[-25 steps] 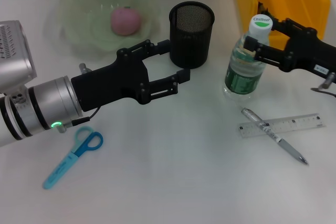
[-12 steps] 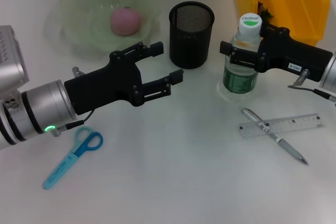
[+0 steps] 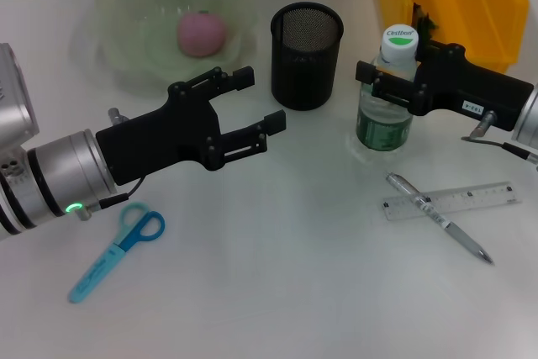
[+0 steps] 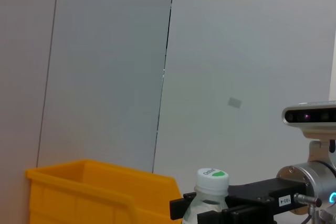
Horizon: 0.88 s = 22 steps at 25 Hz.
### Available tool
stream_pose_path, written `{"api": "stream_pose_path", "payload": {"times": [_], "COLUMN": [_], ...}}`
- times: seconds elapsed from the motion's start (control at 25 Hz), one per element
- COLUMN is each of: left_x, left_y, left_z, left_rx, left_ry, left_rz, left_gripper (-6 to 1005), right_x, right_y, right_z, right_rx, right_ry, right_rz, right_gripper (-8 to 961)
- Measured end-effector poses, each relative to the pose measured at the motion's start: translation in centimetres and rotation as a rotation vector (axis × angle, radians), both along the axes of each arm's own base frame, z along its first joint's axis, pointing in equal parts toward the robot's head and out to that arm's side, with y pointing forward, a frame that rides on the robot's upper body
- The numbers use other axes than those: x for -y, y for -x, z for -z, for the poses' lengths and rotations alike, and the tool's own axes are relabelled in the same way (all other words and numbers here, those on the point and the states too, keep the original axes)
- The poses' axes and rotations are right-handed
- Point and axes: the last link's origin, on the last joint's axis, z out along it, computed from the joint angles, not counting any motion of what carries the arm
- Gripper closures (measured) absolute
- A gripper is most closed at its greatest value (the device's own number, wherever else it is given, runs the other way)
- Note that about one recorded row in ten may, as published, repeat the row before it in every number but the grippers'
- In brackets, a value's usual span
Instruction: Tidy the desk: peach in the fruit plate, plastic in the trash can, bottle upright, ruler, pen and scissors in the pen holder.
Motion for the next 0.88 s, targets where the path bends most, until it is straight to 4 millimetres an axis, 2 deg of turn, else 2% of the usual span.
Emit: {"api": "stream_pose_path", "payload": {"times": [0.28,0.4,0.44,0.52,0.72,0.88], "left_x": [0.5,1.0,1.6,1.8,2.7,2.8], "left_y": [0.4,0.9,1.6,1.9,3.1,3.2], "left_z": [-0.6,-1.7,-2.6,-3.0,-3.9,-3.9], "left_rx": [0.011,0.036,0.052,0.057,0.063,0.063], "left_ry": [-0.013,-0.037,-0.064,-0.077,-0.109,-0.11], "left_rz": [0.002,-0.003,-0.02,-0.028,-0.061,-0.063], "left_gripper": [211,211,211,211,211,211], "right_x": [0.0,0.0,-0.2,-0.4,-0.7,-0.7], "right_y": [0.6,1.2,1.6,1.9,1.7,1.5], "right_z": [-0.9,-1.2,-1.5,-1.5,-1.6,-1.7], "right_rx": [-0.056,-0.075,-0.082,-0.08,-0.062,-0.057], "right_ry": [-0.039,-0.036,-0.033,-0.031,-0.033,-0.039], "right_rz": [-0.028,-0.058,-0.076,-0.082,-0.067,-0.059], "right_gripper": [373,414,431,465,548,551]}}
